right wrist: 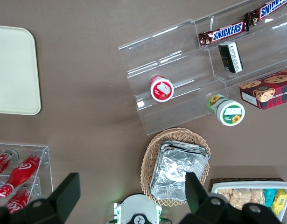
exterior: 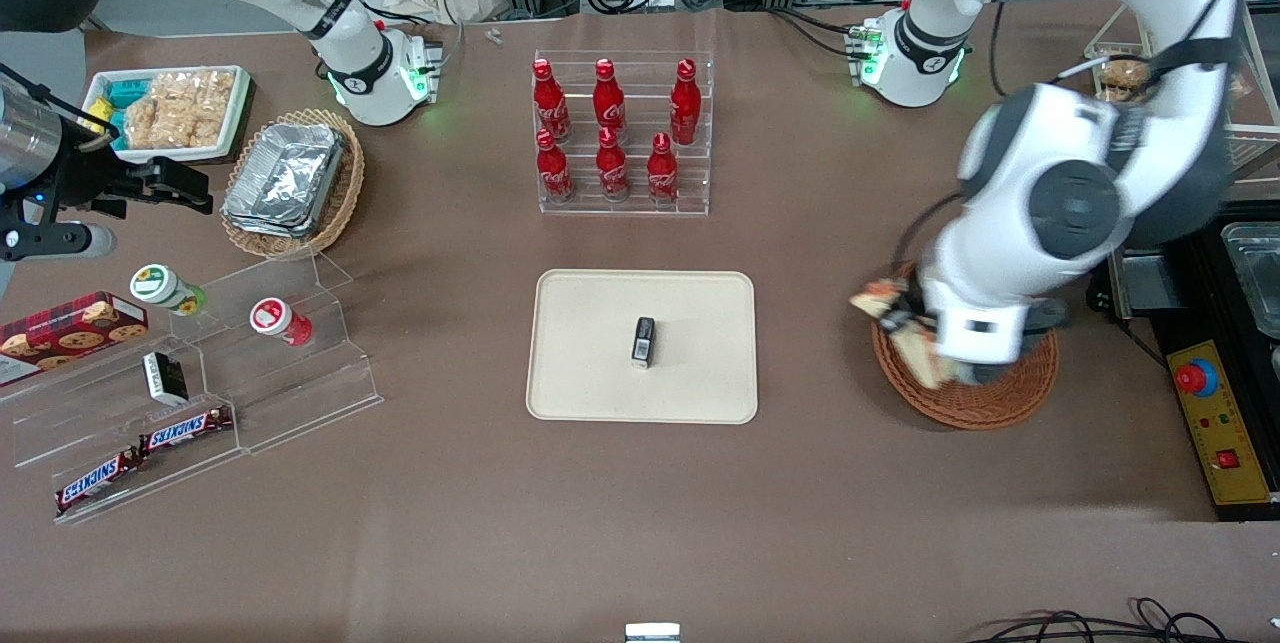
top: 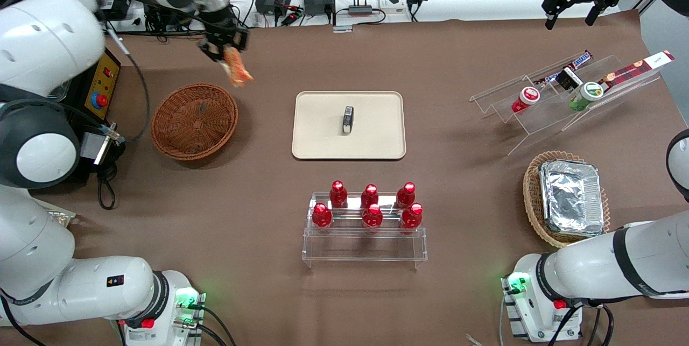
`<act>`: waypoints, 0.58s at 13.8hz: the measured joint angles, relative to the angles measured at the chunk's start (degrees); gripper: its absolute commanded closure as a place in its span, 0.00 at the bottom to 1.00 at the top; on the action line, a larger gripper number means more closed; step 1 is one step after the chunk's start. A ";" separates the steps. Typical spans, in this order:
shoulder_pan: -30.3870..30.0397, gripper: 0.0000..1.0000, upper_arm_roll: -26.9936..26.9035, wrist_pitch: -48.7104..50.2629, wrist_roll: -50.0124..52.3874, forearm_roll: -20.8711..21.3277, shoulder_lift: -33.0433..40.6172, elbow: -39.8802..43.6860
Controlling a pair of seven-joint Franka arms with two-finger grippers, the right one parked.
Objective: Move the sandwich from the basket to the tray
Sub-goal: 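Carry the sandwich with the left gripper over the cream tray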
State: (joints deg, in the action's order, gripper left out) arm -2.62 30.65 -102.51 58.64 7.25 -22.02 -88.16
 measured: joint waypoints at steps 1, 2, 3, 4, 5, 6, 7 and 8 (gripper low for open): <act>2.78 1.00 0.75 -4.31 -0.45 0.71 -2.20 -0.32; 5.54 1.00 0.87 -8.43 -0.67 1.64 -4.64 -0.76; 7.82 1.00 0.89 -11.59 -0.93 3.25 -7.39 -1.17; 9.57 1.00 0.91 -13.73 -1.39 5.63 -10.36 -1.45; 10.96 1.00 0.89 -15.44 -1.81 8.20 -13.39 -1.53; 11.93 1.00 0.88 -17.04 -2.05 10.76 -16.66 -1.53; 12.23 1.00 0.87 -17.97 -2.59 12.63 -19.14 -1.47; 12.23 1.00 0.85 -18.45 -3.81 14.00 -21.08 -1.38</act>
State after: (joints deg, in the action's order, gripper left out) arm 9.61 31.51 -120.96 54.83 21.25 -43.10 -89.54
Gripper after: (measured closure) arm 0.797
